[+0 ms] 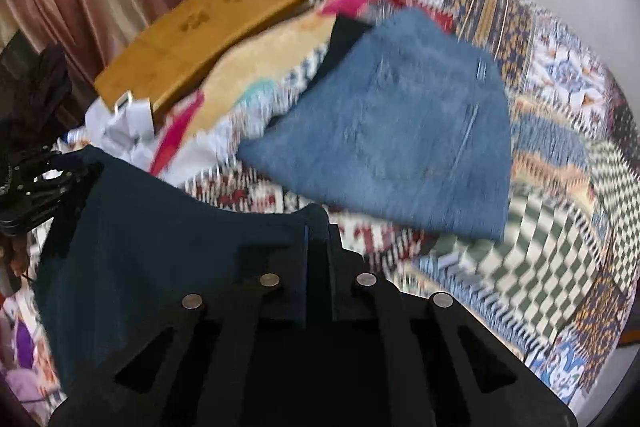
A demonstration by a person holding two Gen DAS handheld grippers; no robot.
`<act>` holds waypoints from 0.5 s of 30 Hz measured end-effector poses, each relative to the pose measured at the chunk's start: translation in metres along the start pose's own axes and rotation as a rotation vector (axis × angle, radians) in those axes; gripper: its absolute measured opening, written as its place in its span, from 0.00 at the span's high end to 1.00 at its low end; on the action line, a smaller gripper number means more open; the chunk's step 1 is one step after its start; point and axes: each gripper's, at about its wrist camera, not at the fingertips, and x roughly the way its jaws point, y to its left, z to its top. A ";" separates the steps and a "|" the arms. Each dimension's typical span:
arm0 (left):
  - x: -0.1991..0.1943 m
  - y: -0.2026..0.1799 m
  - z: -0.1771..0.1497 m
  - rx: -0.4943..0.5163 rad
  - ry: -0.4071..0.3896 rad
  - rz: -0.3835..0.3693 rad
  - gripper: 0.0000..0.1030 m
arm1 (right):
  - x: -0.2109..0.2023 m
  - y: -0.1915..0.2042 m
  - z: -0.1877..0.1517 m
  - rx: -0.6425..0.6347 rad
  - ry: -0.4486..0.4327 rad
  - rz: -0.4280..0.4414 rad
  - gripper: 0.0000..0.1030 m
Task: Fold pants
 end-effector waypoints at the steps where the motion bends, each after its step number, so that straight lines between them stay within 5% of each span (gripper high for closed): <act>1: 0.008 0.007 0.007 -0.004 0.006 0.095 0.98 | 0.001 0.002 0.006 -0.005 -0.014 -0.031 0.94; 2: 0.017 0.016 0.010 -0.015 0.033 0.083 0.98 | 0.004 0.004 0.011 -0.015 -0.015 -0.056 0.92; 4: 0.033 0.039 0.010 -0.103 0.137 -0.099 0.97 | 0.009 0.005 0.016 -0.016 0.006 -0.058 0.88; 6: 0.031 0.053 0.003 -0.169 0.150 -0.195 0.93 | 0.005 0.003 0.016 -0.008 0.011 -0.061 0.85; 10: 0.009 0.054 -0.019 -0.133 0.110 -0.165 0.57 | -0.028 -0.005 0.003 0.032 -0.027 -0.041 0.53; 15: -0.018 0.043 -0.053 -0.118 0.120 -0.236 0.31 | -0.075 -0.016 -0.024 0.069 -0.058 -0.052 0.53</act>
